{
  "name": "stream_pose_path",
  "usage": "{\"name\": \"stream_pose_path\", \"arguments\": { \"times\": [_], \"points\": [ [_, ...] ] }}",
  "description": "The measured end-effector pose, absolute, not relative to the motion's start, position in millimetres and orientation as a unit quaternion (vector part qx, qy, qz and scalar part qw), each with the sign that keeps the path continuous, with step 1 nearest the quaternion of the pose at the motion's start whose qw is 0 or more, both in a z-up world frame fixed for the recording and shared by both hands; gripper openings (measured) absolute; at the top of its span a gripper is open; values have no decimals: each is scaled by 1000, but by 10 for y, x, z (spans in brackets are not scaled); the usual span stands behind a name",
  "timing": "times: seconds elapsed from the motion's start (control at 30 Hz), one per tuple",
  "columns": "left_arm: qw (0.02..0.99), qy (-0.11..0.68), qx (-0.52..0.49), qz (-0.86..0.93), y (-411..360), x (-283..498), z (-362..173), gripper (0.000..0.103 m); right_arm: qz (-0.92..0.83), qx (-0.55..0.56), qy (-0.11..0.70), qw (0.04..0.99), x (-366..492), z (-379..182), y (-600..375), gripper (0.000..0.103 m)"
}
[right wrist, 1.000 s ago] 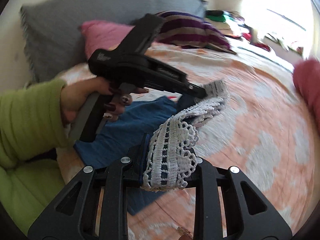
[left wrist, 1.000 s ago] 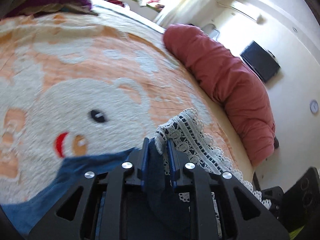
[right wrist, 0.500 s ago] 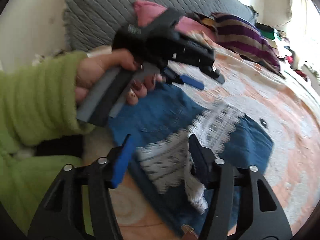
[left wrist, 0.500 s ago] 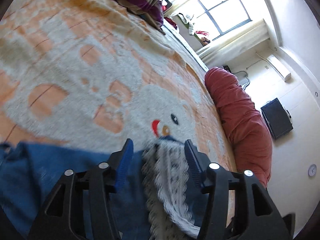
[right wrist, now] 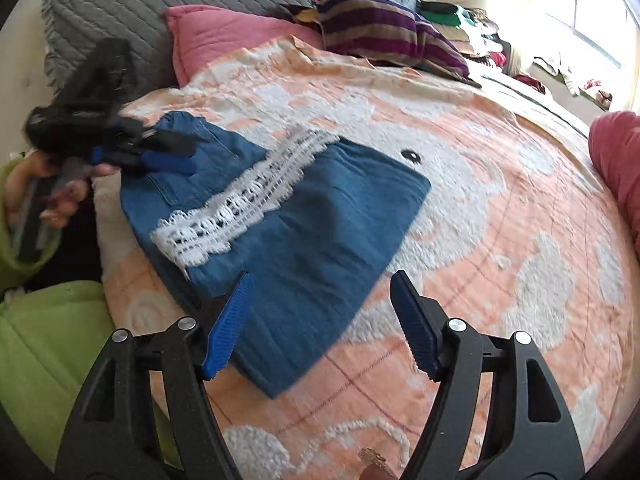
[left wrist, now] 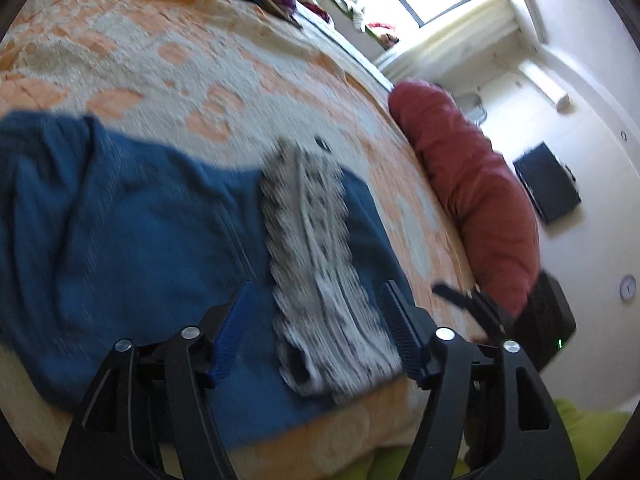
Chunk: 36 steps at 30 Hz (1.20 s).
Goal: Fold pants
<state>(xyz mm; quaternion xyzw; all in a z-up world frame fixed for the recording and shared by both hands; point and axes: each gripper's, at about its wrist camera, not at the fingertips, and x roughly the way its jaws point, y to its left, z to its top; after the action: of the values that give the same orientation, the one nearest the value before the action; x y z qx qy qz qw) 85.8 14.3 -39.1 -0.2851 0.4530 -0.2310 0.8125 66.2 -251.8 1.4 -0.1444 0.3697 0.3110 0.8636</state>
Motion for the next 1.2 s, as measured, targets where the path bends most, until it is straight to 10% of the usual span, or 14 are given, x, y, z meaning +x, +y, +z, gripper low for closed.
{"name": "stream_pose_path", "arguments": {
  "times": [0.4, 0.53, 0.6, 0.9, 1.2],
  "points": [
    [812, 510, -223, -173, -397, 762, -546, 82, 340, -145, 369, 853, 620, -79, -2401, 66],
    [815, 510, -206, -181, -493, 787, -543, 27, 342, -147, 374, 849, 619, -116, -2376, 66],
    [811, 508, -219, -189, -393, 740, -503, 17, 348, -139, 368, 851, 597, -68, -2386, 66],
    [806, 514, -242, -167, -121, 657, -597, 20, 350, -179, 388, 834, 592, -174, -2235, 66],
    [858, 457, -153, -175, -366, 580, -114, 51, 345, -167, 419, 823, 625, -342, -2318, 67]
  ]
}}
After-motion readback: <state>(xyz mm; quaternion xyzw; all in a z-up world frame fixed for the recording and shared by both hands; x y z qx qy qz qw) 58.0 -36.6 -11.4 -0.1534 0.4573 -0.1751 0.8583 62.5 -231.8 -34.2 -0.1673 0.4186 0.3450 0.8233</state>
